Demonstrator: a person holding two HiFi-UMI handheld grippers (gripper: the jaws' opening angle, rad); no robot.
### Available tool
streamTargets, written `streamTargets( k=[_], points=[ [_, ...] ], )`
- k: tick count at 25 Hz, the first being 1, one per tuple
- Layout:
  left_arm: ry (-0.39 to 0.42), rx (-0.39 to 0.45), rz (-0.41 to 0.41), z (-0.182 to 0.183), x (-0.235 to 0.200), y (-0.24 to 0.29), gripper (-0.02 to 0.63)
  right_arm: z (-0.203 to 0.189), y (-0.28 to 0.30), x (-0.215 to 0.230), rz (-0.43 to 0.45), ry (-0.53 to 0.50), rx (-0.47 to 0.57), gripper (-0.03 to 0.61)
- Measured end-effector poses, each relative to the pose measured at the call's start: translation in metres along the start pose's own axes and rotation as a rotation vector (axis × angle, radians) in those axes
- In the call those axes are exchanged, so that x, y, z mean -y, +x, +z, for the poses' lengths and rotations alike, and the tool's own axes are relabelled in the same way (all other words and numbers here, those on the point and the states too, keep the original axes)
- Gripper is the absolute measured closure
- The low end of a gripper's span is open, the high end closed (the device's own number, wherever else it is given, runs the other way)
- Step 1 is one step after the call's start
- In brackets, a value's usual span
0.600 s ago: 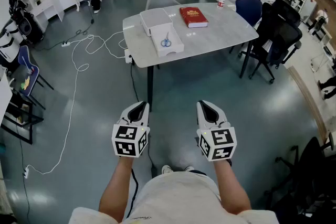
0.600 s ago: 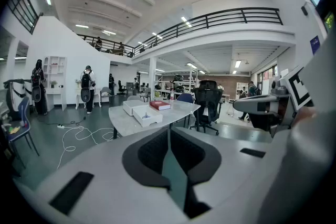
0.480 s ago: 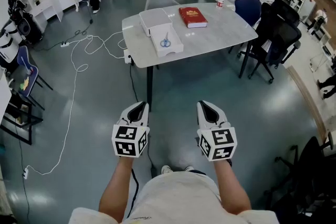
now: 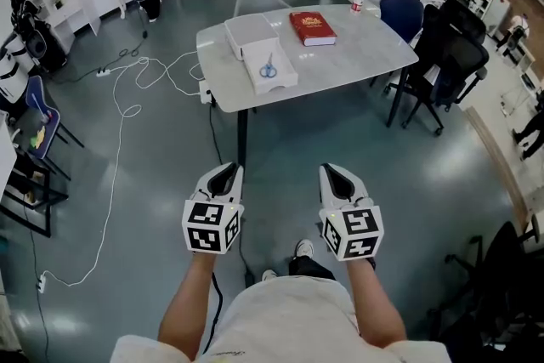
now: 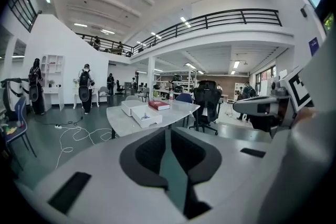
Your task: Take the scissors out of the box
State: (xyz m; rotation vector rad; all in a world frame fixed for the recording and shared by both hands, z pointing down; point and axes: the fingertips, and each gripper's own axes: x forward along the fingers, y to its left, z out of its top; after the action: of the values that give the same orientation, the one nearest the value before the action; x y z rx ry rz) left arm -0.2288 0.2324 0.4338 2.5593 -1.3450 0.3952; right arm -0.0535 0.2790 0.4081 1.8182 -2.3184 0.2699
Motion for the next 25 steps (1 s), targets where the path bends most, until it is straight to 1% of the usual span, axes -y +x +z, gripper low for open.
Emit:
streamTargets(
  k=[7, 12, 20, 25],
  points=[
    [0.013, -0.005, -0.011, 0.008, -0.005, 0.03, 0.589, 0.002, 0.023, 0.017, 0.005, 0.012, 0.001, 0.574],
    [0.014, -0.003, -0.015, 0.018, -0.01, 0.061, 0.589, 0.006, 0.053, 0.035, 0.025, 0.036, 0.006, 0.574],
    [0.018, -0.013, 0.027, 0.047, -0.03, 0.127, 0.588, 0.028, 0.12, 0.071, 0.084, 0.029, 0.002, 0.574],
    [0.002, -0.028, 0.058, 0.061, -0.04, 0.168, 0.586, 0.042, 0.161, 0.097, 0.124, 0.02, -0.007, 0.574]
  ],
)
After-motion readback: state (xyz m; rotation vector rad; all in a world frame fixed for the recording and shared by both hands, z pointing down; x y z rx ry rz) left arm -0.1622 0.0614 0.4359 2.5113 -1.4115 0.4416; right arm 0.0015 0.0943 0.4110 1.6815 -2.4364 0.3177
